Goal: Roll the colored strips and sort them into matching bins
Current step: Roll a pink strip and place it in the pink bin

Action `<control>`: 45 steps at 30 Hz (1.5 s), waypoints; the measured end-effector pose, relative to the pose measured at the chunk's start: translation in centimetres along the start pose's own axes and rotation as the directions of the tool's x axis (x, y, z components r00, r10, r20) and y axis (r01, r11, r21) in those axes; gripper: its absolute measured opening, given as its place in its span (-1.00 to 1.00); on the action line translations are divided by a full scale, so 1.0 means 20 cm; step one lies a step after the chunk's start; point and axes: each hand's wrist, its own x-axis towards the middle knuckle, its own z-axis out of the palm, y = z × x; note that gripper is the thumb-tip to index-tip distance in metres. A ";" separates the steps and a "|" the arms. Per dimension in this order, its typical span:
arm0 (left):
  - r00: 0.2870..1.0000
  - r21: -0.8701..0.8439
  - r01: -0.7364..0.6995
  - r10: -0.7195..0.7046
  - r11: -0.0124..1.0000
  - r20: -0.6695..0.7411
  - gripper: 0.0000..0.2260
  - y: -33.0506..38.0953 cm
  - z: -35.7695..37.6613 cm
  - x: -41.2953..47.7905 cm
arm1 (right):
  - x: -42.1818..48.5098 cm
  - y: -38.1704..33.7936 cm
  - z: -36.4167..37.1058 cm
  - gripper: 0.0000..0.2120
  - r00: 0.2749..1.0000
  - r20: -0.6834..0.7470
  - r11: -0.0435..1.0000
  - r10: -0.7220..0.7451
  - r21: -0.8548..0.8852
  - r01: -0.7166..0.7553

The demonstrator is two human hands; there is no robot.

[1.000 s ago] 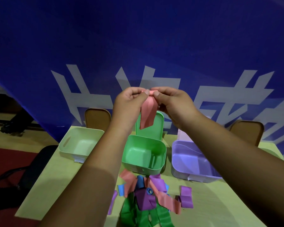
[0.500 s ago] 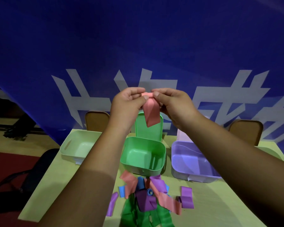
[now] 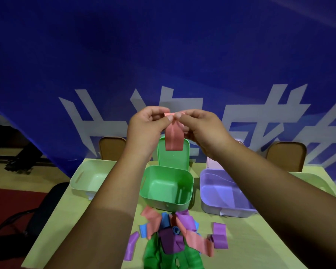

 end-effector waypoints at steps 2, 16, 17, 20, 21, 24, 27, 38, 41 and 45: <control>1.000 0.014 -0.004 0.003 1.000 0.011 -0.82 0.00 0.01 -0.01 | -0.01 0.00 -0.01 -0.84 0.999 -0.034 0.997 -0.025 -0.069 0.023; 0.998 -0.025 0.054 -0.053 0.998 0.032 -0.84 0.03 0.05 -0.03 | -0.01 0.00 -0.07 -0.74 1.000 -0.001 1.000 -0.024 0.019 0.024; 0.998 -0.024 0.048 -0.047 0.999 0.037 -0.83 0.03 0.05 -0.03 | -0.01 0.00 -0.08 -0.75 1.000 -0.005 1.000 -0.024 0.017 0.024; 0.999 -0.015 0.032 -0.031 0.999 0.044 -0.80 0.03 0.07 -0.03 | 0.00 0.01 -0.10 -0.82 0.999 -0.035 0.999 -0.038 0.006 0.038; 0.998 -0.025 0.040 -0.039 0.999 0.045 -0.79 0.02 0.08 -0.04 | 0.01 0.02 -0.10 -0.83 0.998 -0.043 0.999 -0.035 0.004 0.036; 0.994 -0.092 0.099 -0.093 0.991 0.062 -0.80 0.03 0.11 -0.04 | 0.03 0.04 -0.12 -0.81 0.997 -0.069 0.999 -0.042 -0.030 0.040; 0.993 -0.090 0.112 -0.108 0.990 0.043 -0.83 0.02 0.14 -0.04 | 0.03 0.04 -0.15 -0.79 0.996 -0.062 0.997 -0.058 -0.048 0.055; 0.998 -0.050 0.048 -0.045 0.998 0.044 -0.77 0.05 0.16 -0.01 | 0.05 0.03 -0.17 -0.83 0.997 -0.057 0.998 -0.054 0.012 0.055; 0.995 -0.115 0.086 -0.078 0.990 0.068 -0.75 0.05 0.17 -0.01 | 0.06 0.02 -0.17 -0.84 0.995 -0.074 0.997 -0.073 -0.003 0.073; 0.995 -0.127 0.086 -0.079 0.988 0.059 -0.80 0.05 0.17 -0.02 | 0.06 0.02 -0.17 -0.80 0.993 -0.076 0.996 -0.093 0.006 0.094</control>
